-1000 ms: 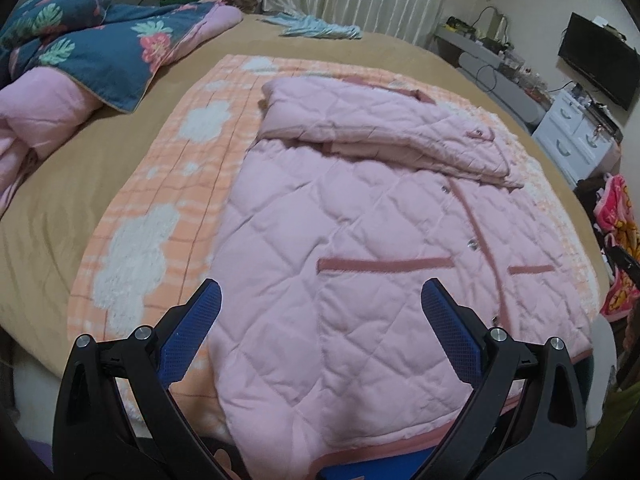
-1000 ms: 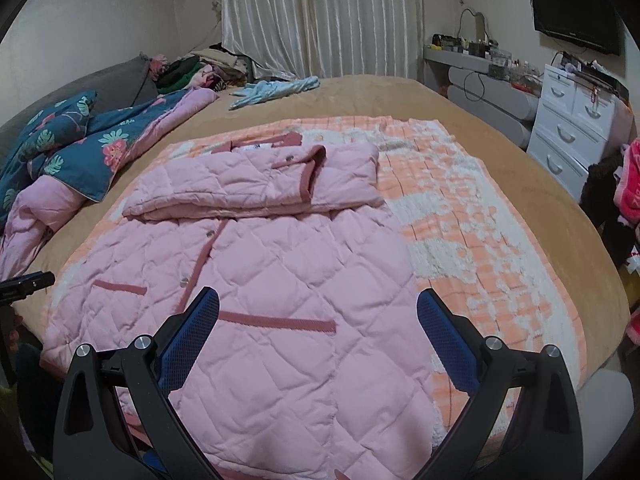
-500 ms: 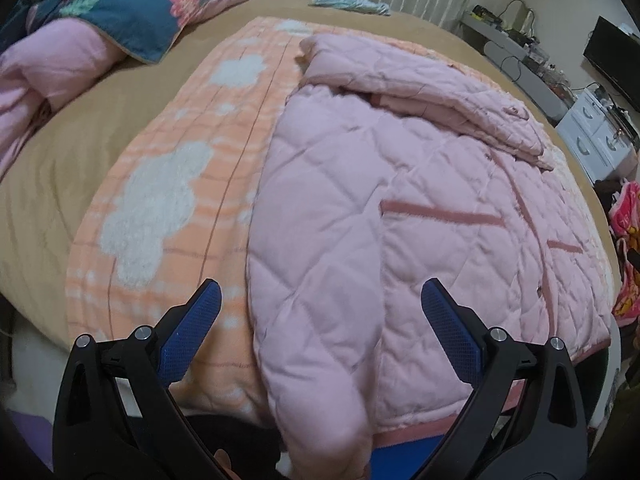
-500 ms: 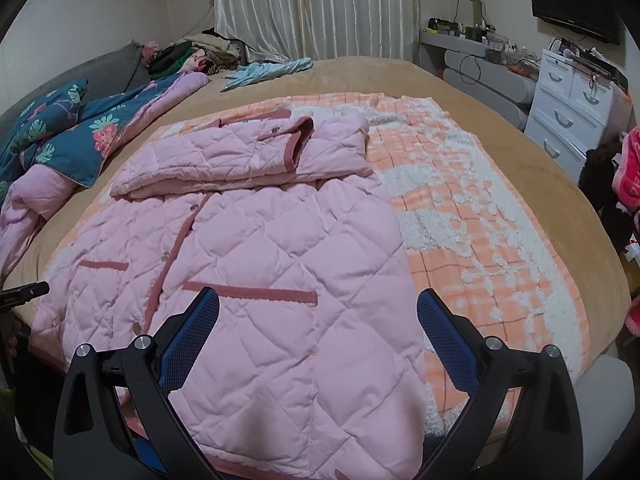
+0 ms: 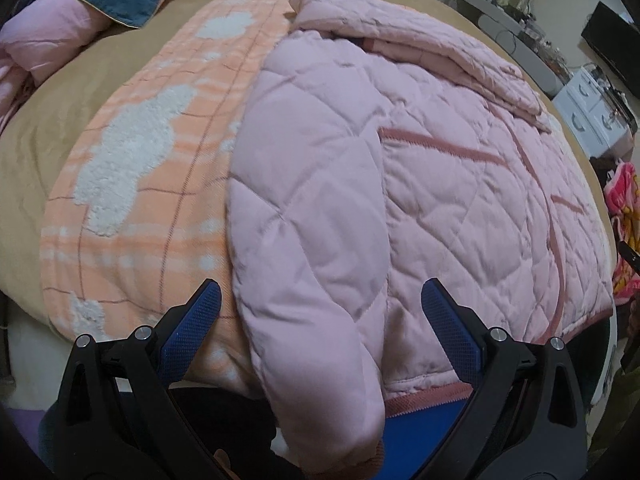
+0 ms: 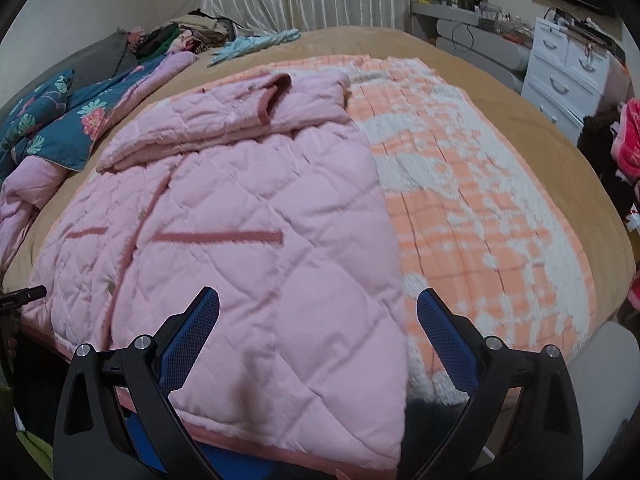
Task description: Fold large clothes
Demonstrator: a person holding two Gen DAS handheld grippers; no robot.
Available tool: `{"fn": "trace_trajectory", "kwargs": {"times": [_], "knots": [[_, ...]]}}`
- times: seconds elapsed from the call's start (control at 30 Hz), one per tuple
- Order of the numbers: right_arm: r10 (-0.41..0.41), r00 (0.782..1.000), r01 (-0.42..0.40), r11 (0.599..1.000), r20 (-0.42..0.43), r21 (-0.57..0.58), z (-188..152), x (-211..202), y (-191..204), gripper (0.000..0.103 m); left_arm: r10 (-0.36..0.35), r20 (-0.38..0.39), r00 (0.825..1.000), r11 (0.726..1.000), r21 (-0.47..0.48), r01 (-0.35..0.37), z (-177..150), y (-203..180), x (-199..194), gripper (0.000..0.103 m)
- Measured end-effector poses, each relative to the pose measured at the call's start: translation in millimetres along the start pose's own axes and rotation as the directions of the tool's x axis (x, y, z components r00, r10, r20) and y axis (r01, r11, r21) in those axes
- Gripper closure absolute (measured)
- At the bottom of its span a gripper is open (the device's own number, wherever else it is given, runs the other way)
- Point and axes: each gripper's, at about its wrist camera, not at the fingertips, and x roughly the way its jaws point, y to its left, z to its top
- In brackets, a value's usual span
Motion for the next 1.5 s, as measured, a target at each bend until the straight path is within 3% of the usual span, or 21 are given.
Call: {"fn": "trace_trajectory", "kwargs": {"times": [0.3,0.5,0.7,0.73,0.77,0.83,1.0,1.2,1.37,1.47,1.5], "knots": [[0.047,0.987,-0.045,0.999,-0.152,0.019,-32,14,-17,0.004,-0.005,-0.035,0.999,1.000,0.029,0.006,-8,-11,12,0.009],[0.090,0.964,-0.093,0.996,-0.252,0.000,-54,26,-16,0.004,-0.007,-0.051,0.999,1.000,0.030,0.008,-12,-13,15,0.009],[0.144,0.954,-0.147,0.989,-0.264,0.008,-66,29,-15,0.006,-0.020,-0.063,0.998,1.000,0.021,0.021,-17,-13,15,0.009],[0.161,0.953,-0.162,0.987,-0.258,0.017,-67,29,-15,0.008,-0.022,-0.063,0.998,1.000,0.017,0.023,-19,-12,14,0.009],[0.188,0.948,-0.186,0.982,-0.256,0.032,-68,30,-17,0.018,-0.023,-0.058,0.998,1.000,0.013,0.024,-20,-12,13,0.009],[0.202,0.948,-0.196,0.979,-0.248,0.047,-69,30,-17,0.023,-0.037,-0.050,0.998,0.999,0.010,0.038,-22,-13,11,0.009],[0.218,0.958,-0.216,0.976,-0.189,0.034,-63,12,-15,0.067,-0.049,-0.068,0.996,0.998,0.028,0.051,-28,-19,13,0.009],[0.236,0.969,-0.239,0.971,-0.067,-0.032,-42,-20,-3,0.078,-0.092,-0.033,0.995,0.995,0.042,0.093,-29,-24,7,0.010],[0.240,0.971,-0.239,0.969,0.003,-0.058,-24,-29,9,0.082,-0.052,-0.009,0.999,0.995,0.087,0.053,-28,-29,1,0.044],[0.255,0.966,-0.253,0.966,0.046,-0.055,-15,-34,12,0.084,-0.033,0.005,0.999,0.997,0.066,0.032,-24,-22,-3,0.084],[0.258,0.965,-0.255,0.966,0.057,-0.052,-14,-35,12,0.084,-0.035,0.012,0.999,0.998,0.061,0.034,-23,-20,-6,0.086]]}}
